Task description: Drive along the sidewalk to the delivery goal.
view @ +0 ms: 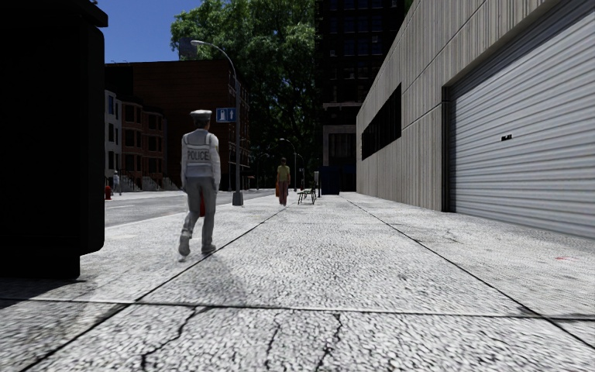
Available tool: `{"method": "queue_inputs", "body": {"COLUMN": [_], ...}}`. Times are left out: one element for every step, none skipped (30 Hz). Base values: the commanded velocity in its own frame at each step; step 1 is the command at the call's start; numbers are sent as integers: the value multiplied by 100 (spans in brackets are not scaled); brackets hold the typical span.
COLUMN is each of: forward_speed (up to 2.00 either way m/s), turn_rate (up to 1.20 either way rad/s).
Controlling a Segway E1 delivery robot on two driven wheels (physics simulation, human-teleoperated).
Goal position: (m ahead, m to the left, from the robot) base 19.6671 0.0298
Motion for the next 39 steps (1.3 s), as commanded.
{"method": "queue_inputs", "body": {"forward_speed": [0, 0, 0, 0, 0, 0, 0, 0, 0, 0, 13, 30, 37, 39, 39, 39, 39, 39, 39, 40, 40, 44, 62, 62, 74, 87, 105, 105, 113, 117, 118, 118, 118, 118, 118, 118, 118, 118, 118], "turn_rate": [0, 0, 0, 0, 0, 0, 0, 0, 0, 0, 0, 0, 0, 0, 0, 0, 0, 0, 0, 0, 5, 12, 16, 16, 18, 18, 18, 18, 18, 18, 18, 18, 19, 21, 25, 27, 27, 27, 27]}}
